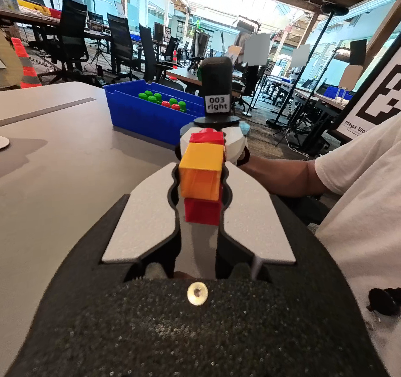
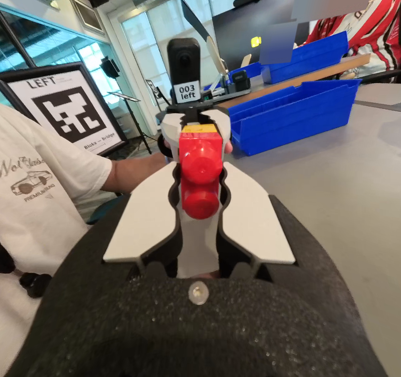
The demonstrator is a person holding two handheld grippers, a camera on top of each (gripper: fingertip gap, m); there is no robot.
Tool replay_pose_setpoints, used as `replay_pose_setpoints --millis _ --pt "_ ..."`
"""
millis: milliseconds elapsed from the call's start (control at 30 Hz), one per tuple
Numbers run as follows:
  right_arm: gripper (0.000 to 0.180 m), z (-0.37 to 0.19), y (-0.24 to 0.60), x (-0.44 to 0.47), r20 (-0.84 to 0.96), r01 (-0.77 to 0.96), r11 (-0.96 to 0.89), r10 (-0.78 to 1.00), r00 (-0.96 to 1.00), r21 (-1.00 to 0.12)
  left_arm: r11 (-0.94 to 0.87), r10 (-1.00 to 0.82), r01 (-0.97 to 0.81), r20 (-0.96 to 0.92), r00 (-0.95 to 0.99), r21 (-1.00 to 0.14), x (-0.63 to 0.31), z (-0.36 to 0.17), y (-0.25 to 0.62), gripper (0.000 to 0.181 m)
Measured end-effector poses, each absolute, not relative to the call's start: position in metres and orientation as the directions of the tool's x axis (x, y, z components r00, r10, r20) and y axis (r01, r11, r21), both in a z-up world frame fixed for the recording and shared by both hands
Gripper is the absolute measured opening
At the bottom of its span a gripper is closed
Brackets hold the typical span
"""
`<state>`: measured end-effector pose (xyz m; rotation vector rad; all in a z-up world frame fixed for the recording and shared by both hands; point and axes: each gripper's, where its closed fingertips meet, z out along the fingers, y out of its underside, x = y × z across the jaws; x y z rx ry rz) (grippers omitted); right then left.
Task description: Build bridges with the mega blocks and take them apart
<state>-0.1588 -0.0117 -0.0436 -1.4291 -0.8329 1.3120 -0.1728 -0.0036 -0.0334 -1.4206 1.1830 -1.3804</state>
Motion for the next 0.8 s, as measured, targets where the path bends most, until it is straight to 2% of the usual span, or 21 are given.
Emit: replay_pose_setpoints --millis 233,433,800 --pt "0.034 -0.052 -0.011 -0.156 -0.223 -0.039 -0.22 0.943 0.248 -0.975 -0.246 -0.967 -0.088 0.25 -0.049 -0.965 -0.168 -0.04 -0.004 0.036" --pt "0.034 -0.06 -0.014 -0.157 -0.237 0.009 -0.246 0.943 0.234 -0.969 -0.261 -0.96 -0.102 0.27 -0.077 -0.96 -0.168 -0.047 -0.006 0.036" --pt "0.034 -0.061 -0.01 -0.158 -0.275 -0.03 -0.276 0.929 0.246 -0.961 -0.275 -0.959 -0.052 0.278 -0.061 -0.96 -0.165 -0.044 -0.004 0.035"
